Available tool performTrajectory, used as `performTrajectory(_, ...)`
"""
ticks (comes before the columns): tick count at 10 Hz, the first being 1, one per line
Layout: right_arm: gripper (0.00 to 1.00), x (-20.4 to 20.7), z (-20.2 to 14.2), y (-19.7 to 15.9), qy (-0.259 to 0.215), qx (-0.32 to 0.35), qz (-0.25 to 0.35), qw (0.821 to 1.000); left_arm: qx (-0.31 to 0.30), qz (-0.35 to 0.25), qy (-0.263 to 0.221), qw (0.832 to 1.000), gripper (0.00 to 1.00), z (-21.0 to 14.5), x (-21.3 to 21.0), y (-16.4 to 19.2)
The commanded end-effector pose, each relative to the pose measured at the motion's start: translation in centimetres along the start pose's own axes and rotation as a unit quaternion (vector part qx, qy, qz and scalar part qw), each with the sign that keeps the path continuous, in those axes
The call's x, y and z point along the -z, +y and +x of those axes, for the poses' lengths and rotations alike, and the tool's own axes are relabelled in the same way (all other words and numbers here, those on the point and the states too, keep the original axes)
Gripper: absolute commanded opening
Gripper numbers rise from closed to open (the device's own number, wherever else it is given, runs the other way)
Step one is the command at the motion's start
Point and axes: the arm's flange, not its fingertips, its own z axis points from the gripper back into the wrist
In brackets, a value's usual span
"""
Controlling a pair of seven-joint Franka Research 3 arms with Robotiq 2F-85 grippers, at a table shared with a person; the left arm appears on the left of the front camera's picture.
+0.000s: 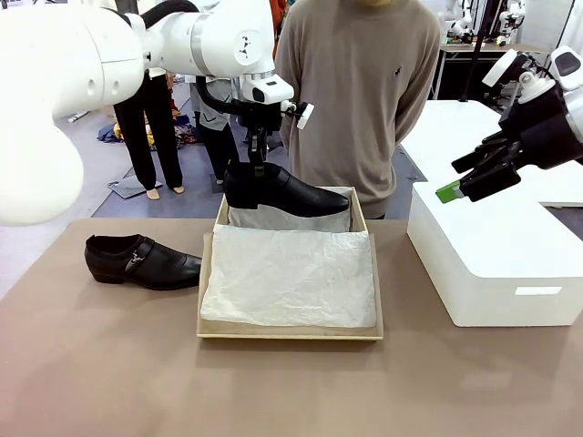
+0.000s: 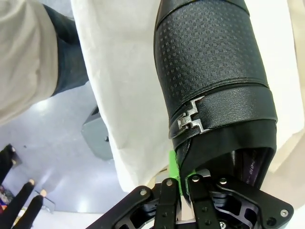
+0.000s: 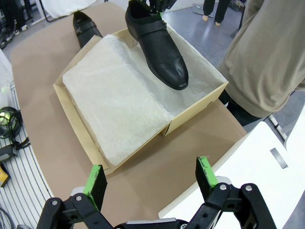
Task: Pack the shoes into the box.
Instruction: Place one shoe of the Shoes into the Shoes Box.
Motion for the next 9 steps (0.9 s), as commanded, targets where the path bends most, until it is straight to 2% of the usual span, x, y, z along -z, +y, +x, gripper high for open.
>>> performTrajectory(1,1.00,0.0,0.0,0.0,-0.006,0.000,0.004,1.000,0.009,0.001,0.000,1.000,0.00,0.7,-0.8,1.5)
performTrajectory(9,1.00,0.0,0.0,0.0,-0.006,0.000,0.004,1.000,0.008,-0.019,-0.005,1.000,0.00,0.6,2.7,1.6)
